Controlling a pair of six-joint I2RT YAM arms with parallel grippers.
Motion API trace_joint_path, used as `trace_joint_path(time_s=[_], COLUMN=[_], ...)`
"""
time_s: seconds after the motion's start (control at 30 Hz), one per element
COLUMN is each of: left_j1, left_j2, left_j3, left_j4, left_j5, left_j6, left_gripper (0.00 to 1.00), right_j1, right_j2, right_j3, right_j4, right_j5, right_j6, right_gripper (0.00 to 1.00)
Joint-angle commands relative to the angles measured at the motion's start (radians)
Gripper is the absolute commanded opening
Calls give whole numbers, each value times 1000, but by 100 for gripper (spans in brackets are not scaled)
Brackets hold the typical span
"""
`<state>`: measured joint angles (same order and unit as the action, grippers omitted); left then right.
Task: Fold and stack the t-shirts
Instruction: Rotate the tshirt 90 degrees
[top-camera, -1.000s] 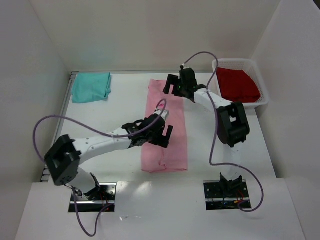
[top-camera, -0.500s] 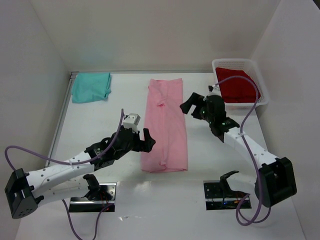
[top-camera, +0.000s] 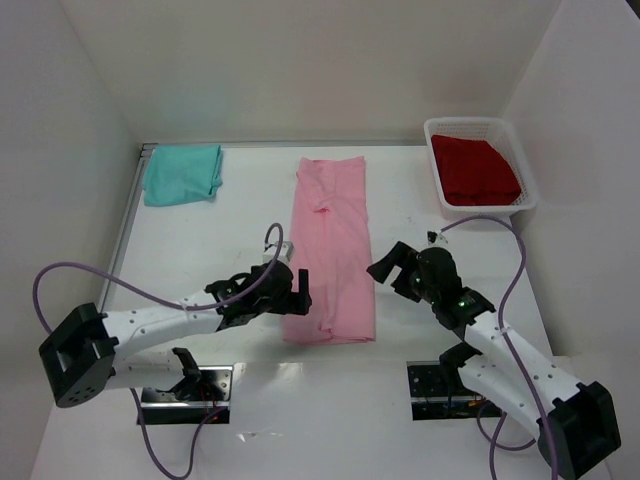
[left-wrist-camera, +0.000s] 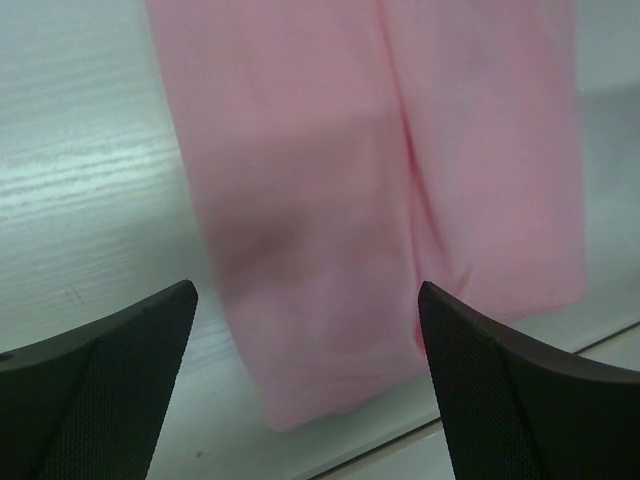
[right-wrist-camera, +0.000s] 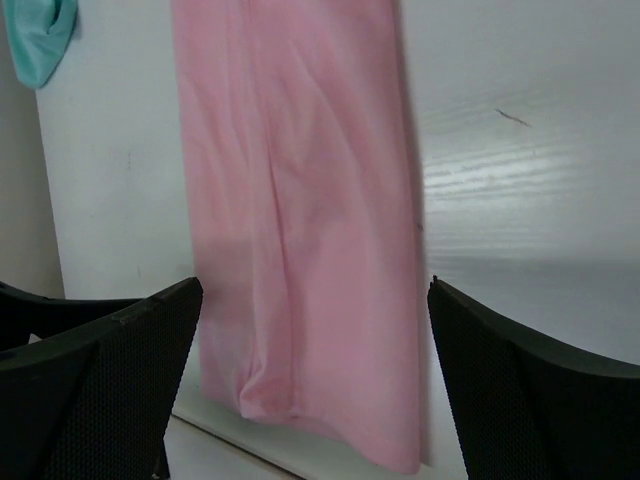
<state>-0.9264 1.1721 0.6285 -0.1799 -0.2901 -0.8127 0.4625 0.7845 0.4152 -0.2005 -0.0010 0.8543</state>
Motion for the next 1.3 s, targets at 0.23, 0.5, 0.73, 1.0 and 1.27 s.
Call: trace_joint_path(time_s=[0.23,0.5,0.73,1.0,1.27], left_j1=[-2,-2,-2,-2,-2], left_j2=[57,72,81,104,132], left_j3=[63,54,54,34,16], left_j4=[-12,-12,-30,-39,-108], left_j5=[-3,-3,-12,49,138], left_j6=[-34,-43,-62,-121,-157], left_gripper=[99,99,99,99,99], right_j1=[65,194,194,212,284], right_j2=[139,410,342,279,272], right_j3=[3,148,126,62,30], right_j4=[-40,-134,-189,-221,-232], right_j5=[25,139,118,44,-16], right_j6=[34,25,75,134,157], right_gripper=[98,98,98,91,88])
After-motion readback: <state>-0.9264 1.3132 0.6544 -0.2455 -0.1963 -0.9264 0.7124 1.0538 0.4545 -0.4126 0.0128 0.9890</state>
